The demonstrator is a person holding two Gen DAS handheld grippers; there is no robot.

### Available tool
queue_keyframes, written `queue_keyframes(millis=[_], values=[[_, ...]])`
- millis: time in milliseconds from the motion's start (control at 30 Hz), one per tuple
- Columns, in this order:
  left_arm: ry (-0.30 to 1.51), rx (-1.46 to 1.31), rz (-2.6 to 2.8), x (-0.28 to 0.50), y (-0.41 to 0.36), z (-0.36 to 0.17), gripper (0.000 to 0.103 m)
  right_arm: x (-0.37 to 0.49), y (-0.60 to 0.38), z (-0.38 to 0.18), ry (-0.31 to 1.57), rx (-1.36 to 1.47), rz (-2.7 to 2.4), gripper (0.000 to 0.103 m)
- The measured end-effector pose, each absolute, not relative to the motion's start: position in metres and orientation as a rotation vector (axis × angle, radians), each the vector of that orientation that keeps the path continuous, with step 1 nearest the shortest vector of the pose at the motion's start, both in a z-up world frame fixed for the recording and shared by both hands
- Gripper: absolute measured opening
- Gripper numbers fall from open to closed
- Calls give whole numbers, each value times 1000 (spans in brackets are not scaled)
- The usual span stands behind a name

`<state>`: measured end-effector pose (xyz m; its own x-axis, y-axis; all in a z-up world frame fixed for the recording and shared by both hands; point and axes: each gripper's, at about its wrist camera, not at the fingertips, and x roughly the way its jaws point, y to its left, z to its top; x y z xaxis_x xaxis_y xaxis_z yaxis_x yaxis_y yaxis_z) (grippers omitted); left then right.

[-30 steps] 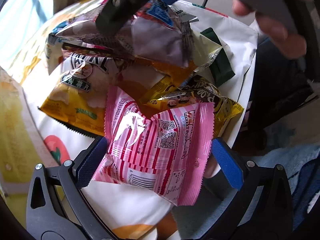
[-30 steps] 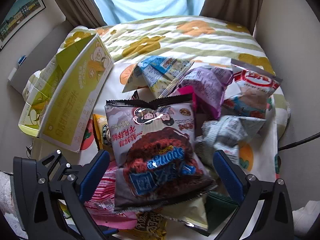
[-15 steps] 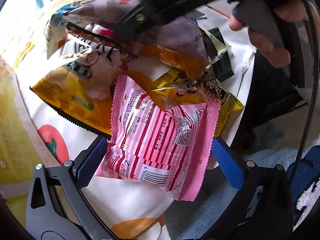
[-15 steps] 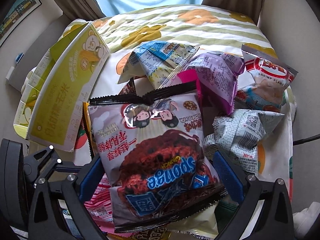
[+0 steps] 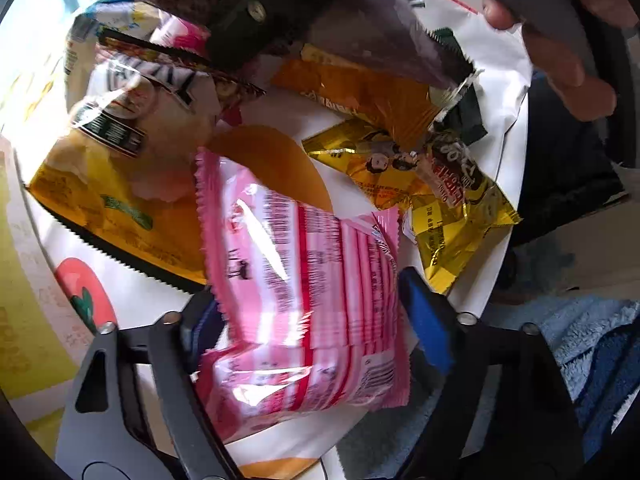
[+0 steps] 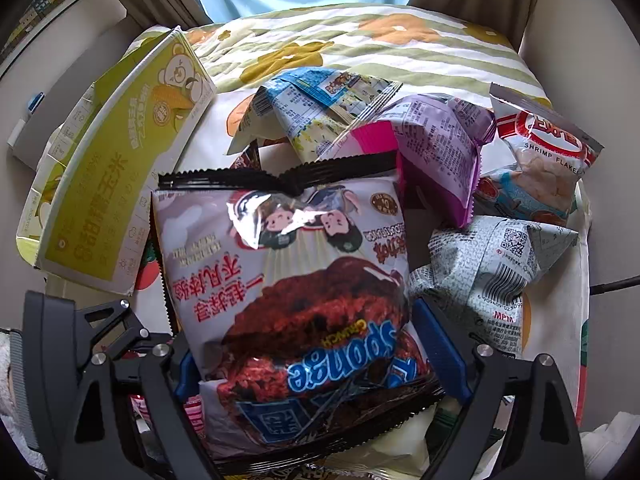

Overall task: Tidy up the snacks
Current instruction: 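Carry both packs to the box and release them inside with both tools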

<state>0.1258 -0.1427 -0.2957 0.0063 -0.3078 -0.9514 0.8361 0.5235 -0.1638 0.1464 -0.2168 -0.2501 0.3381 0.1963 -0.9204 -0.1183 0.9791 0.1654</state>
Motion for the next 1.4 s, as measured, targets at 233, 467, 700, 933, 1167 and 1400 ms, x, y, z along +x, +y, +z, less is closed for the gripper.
queue_keyframes(millis=[233,467,700,933,1167,1400], values=[[1240,530,-924,127,-139,-285,64,142,-217,-248,1189,73,205,73],[1215,501,-886,112,-117,-249,64,135,-218,-234,1146,67,207,64],[1170,452,-819,98,-106,-212,64,120,-223,-209,1097,65,209,64],[1074,336,-706,100,-80,-155,64,102,-225,-163,1018,42,254,63],[974,191,-551,106,-31,-89,64,99,-209,-111,929,-8,341,63],[952,170,-379,140,32,-67,64,115,-162,-84,881,-16,428,63]])
